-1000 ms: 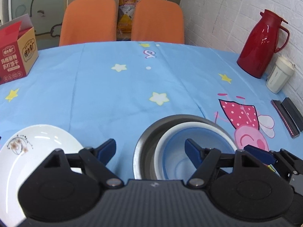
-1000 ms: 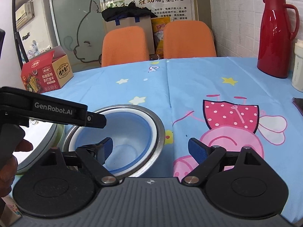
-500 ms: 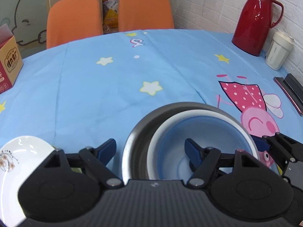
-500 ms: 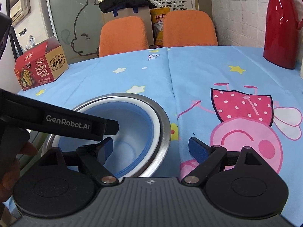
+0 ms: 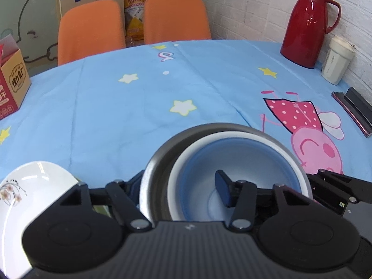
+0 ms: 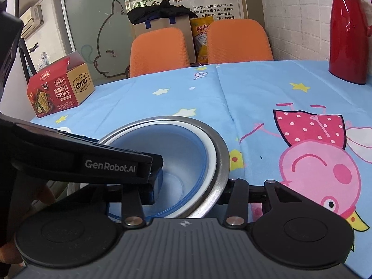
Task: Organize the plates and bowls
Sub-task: 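Close the left gripper on the steel bowl rim while the right gripper grips it, then lift the nested bowls and carry them over the plate stack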
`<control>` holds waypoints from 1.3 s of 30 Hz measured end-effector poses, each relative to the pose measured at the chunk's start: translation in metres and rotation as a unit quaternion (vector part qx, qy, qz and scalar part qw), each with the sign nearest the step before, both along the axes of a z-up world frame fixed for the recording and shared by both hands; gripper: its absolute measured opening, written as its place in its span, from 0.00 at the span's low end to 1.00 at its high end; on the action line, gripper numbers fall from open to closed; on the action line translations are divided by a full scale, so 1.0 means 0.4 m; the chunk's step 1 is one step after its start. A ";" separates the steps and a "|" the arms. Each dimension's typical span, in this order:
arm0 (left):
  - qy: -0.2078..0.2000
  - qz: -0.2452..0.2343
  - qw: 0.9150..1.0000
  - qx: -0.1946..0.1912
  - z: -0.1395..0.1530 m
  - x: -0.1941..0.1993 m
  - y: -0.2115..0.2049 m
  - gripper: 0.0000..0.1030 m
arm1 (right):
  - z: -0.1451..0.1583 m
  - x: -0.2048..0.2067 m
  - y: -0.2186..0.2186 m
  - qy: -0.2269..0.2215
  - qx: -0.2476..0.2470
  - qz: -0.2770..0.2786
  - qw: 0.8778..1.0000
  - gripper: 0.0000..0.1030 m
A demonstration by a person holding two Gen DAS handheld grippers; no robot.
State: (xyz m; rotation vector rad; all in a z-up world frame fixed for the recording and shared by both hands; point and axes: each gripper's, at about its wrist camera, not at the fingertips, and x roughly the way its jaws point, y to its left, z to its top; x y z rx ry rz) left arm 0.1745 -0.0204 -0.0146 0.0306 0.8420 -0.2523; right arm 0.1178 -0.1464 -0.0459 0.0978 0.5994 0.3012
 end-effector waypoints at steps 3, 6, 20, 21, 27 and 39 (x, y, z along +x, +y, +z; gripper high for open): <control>0.001 -0.005 1.000 -0.018 0.013 0.004 -0.005 0.49 | 0.003 0.004 -0.013 0.008 0.013 -0.001 1.000 0.73; 0.009 -0.014 0.999 -0.048 0.025 0.015 -0.013 0.49 | 0.024 -0.008 -0.021 -0.010 -0.002 -0.017 1.000 0.74; -0.017 0.004 0.998 -0.057 0.100 -0.006 -0.020 0.48 | 0.072 -0.019 -0.063 -0.024 -0.003 -0.039 0.999 0.77; -0.023 0.011 0.998 -0.054 0.114 -0.015 -0.004 0.48 | 0.084 -0.023 -0.053 -0.030 -0.003 -0.033 0.999 0.78; -0.061 0.080 0.994 -0.029 0.202 -0.075 0.150 0.48 | 0.152 -0.036 0.069 -0.062 -0.006 0.033 0.997 0.84; -0.064 0.195 0.978 -0.024 0.193 -0.172 0.412 0.49 | 0.193 -0.044 0.336 -0.072 0.002 0.169 0.983 0.90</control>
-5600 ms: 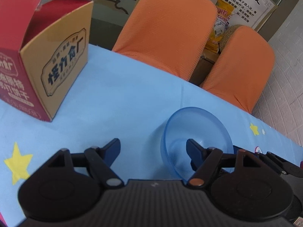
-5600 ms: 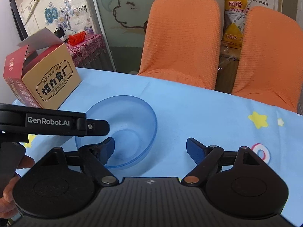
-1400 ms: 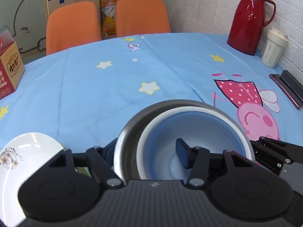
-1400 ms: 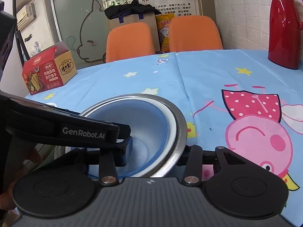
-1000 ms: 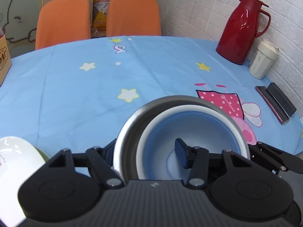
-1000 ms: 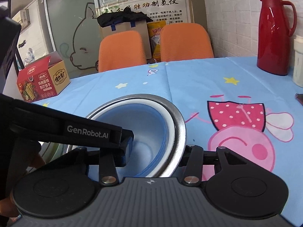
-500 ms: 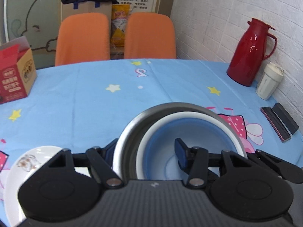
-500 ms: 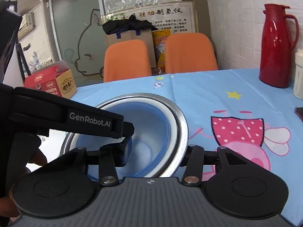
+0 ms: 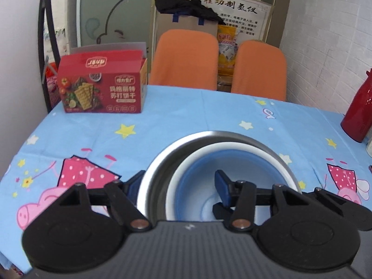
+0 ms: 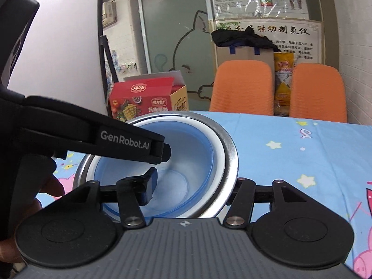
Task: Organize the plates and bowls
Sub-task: 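Lift the nested bowls and carry them over the plate stack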
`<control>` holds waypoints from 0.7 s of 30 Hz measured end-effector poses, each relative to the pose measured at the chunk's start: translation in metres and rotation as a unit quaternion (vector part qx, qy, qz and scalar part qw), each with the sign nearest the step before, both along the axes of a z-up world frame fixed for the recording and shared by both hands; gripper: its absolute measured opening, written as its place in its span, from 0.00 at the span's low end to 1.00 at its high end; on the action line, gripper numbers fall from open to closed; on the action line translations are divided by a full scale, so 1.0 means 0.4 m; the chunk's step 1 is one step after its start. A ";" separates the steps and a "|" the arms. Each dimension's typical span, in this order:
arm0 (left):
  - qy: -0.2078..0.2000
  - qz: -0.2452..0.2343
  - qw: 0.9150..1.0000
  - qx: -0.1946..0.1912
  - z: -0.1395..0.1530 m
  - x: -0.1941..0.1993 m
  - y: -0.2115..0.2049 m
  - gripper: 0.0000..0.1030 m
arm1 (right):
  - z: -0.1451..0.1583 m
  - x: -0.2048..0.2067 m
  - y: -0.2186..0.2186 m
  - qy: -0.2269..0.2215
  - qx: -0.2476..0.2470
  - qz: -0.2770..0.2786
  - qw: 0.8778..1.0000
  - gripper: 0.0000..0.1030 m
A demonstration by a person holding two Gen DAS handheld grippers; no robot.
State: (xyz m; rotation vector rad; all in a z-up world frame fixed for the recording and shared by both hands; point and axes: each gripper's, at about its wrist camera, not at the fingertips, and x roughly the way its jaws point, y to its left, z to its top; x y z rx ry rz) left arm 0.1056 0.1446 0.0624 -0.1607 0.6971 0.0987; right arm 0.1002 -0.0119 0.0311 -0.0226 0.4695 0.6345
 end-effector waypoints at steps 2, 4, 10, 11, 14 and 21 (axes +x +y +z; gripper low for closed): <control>0.012 0.002 1.000 -0.010 -0.028 0.003 0.018 0.49 | -0.020 -0.005 0.020 0.014 -0.008 0.009 1.000 0.91; 0.024 0.001 1.000 -0.020 -0.057 0.006 0.027 0.49 | -0.039 -0.001 0.028 0.027 -0.016 0.012 0.999 0.91; 0.041 -0.009 0.998 -0.042 -0.108 0.020 0.039 0.50 | -0.077 0.013 0.047 0.047 -0.038 0.003 0.998 0.91; 0.043 -0.009 0.998 -0.044 -0.114 0.022 0.041 0.50 | -0.083 0.013 0.049 0.048 -0.041 0.001 0.998 0.91; 0.048 -0.006 0.998 -0.050 -0.130 0.025 0.048 0.51 | -0.101 0.016 0.054 0.056 -0.044 0.001 0.997 0.91; 0.034 -0.014 0.998 -0.059 -0.139 0.021 0.054 0.61 | -0.120 0.013 0.062 0.055 -0.040 0.009 0.998 0.97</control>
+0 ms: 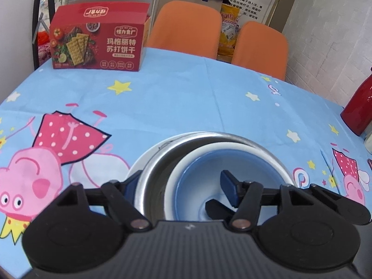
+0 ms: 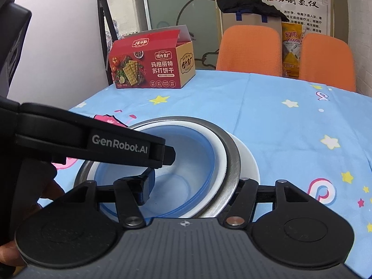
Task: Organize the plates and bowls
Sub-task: 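Lift the nested bowls and carry them over the plate stack, then lower the nested bowls onto the plates and open both grippers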
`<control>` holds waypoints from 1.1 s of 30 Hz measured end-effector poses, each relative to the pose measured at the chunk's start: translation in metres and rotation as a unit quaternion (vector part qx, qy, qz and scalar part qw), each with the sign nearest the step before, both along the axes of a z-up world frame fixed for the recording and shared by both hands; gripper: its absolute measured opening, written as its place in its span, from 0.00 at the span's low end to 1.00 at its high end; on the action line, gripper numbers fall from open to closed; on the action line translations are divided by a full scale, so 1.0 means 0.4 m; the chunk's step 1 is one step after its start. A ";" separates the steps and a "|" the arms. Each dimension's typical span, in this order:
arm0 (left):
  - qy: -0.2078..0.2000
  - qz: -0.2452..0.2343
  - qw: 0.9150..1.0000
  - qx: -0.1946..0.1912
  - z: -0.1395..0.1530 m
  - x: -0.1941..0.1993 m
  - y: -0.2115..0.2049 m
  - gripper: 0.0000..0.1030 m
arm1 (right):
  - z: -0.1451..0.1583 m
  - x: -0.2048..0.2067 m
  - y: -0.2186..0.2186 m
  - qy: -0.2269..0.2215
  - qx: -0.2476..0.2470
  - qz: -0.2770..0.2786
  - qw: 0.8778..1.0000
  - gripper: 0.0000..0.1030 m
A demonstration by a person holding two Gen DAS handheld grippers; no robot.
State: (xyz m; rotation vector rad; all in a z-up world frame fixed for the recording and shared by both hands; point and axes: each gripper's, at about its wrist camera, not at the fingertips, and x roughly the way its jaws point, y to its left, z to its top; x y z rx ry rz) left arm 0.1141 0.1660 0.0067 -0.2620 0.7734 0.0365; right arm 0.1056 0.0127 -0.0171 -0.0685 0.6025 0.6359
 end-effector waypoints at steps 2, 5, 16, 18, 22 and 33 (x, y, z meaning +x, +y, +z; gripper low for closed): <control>-0.007 0.001 1.000 -0.004 0.001 -0.001 0.002 0.64 | -0.001 -0.001 -0.003 0.001 0.005 0.002 1.000 1.00; -0.030 0.008 0.999 -0.019 0.019 -0.010 0.015 0.69 | 0.000 -0.003 -0.005 -0.002 0.012 0.003 1.000 1.00; -0.087 0.024 0.996 -0.020 0.113 -0.063 0.010 0.69 | 0.053 -0.019 -0.066 -0.061 0.061 -0.062 0.994 1.00; -0.092 0.026 0.995 -0.014 0.118 -0.078 -0.006 0.69 | 0.062 -0.017 -0.087 -0.066 0.058 -0.072 0.994 1.00; -0.096 0.028 0.995 -0.015 0.123 -0.115 -0.038 0.69 | 0.066 -0.018 -0.141 -0.066 0.056 -0.102 0.991 1.00; -0.082 -0.017 0.996 0.022 0.086 -0.268 -0.199 0.69 | 0.054 -0.111 -0.279 -0.050 0.038 -0.164 0.984 1.00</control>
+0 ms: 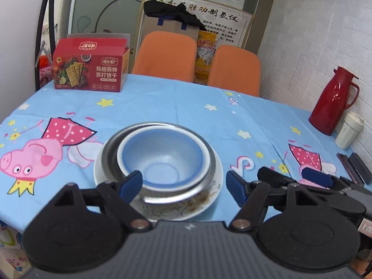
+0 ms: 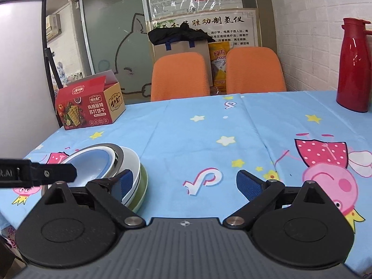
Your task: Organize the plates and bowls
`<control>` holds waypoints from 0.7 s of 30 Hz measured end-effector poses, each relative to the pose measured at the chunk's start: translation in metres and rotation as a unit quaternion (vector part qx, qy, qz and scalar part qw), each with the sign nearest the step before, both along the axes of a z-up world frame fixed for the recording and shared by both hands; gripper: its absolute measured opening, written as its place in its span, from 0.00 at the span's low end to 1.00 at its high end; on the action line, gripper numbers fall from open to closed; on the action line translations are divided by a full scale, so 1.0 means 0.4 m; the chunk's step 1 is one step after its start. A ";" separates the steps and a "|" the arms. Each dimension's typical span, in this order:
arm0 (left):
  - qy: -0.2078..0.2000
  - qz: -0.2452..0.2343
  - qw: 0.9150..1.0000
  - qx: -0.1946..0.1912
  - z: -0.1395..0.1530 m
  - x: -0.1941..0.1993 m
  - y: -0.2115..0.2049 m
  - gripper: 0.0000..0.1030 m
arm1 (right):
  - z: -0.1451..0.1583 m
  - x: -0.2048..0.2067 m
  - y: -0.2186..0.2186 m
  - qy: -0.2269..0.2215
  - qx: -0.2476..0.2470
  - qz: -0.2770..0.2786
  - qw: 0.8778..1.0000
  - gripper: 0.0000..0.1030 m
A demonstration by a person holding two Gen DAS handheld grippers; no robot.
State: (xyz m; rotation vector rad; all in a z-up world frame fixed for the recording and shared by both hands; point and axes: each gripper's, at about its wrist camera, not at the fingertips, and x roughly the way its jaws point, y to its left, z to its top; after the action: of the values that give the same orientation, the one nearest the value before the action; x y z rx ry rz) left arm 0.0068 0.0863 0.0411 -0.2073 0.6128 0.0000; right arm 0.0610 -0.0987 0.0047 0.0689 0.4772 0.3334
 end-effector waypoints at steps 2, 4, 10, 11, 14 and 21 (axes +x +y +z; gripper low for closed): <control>-0.002 -0.005 1.000 0.016 -0.012 -0.030 -0.027 0.69 | 0.003 -0.030 -0.006 -0.003 -0.017 0.001 1.000 1.00; 0.001 -0.010 1.000 0.020 -0.026 -0.060 -0.046 0.70 | 0.002 -0.061 -0.016 -0.005 -0.024 0.001 1.000 1.00; 0.026 -0.017 0.999 0.021 -0.078 -0.108 -0.063 0.70 | -0.028 -0.120 -0.058 0.015 -0.020 -0.007 1.000 1.00; 0.031 -0.017 0.999 0.021 -0.086 -0.111 -0.063 0.70 | -0.033 -0.124 -0.061 0.021 -0.021 -0.006 1.000 1.00; 0.040 -0.017 0.999 0.019 -0.102 -0.117 -0.060 0.70 | -0.050 -0.132 -0.059 0.031 -0.026 -0.004 0.999 1.00; 0.035 -0.019 0.999 0.022 -0.104 -0.111 -0.056 0.69 | -0.057 -0.133 -0.050 0.041 -0.038 -0.002 0.998 1.00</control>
State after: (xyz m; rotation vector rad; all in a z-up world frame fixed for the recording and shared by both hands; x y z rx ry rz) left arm -0.0374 0.0640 -0.0005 -0.1535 0.6860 -0.0169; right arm 0.0080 -0.1186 -0.0183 0.0103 0.5710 0.3090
